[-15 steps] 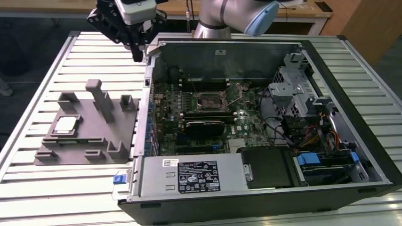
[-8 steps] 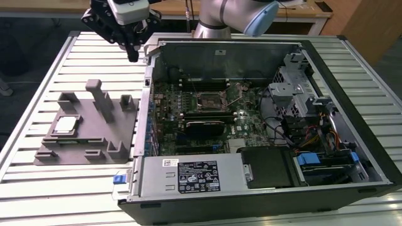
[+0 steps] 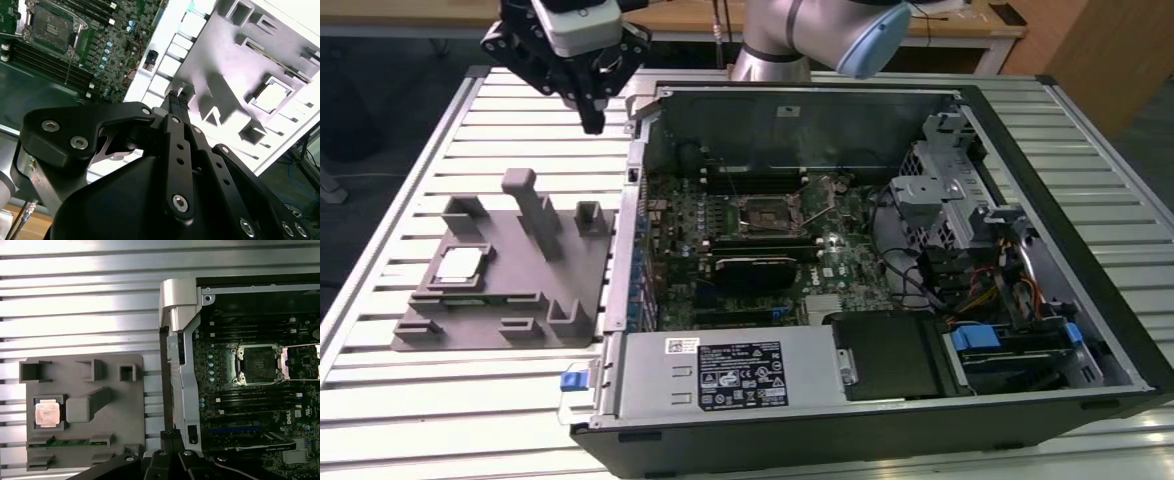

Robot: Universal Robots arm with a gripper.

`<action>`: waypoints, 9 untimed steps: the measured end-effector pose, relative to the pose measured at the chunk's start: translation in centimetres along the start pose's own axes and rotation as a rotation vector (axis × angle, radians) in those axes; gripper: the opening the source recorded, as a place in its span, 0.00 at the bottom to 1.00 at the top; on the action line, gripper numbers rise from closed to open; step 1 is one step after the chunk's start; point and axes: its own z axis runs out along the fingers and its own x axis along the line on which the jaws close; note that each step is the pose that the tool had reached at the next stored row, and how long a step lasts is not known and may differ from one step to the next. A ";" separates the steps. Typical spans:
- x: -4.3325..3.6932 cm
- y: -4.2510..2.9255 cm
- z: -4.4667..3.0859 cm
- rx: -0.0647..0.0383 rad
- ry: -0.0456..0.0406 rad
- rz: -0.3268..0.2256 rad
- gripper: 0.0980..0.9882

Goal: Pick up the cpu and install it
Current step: 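Reach for the cpu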

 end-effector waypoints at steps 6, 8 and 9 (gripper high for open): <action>0.96 -0.09 0.38 0.000 0.0000 0.000 0.01; 1.30 -0.12 0.52 0.000 0.0000 0.000 0.01; 1.47 -0.14 0.57 0.000 0.0001 0.000 0.01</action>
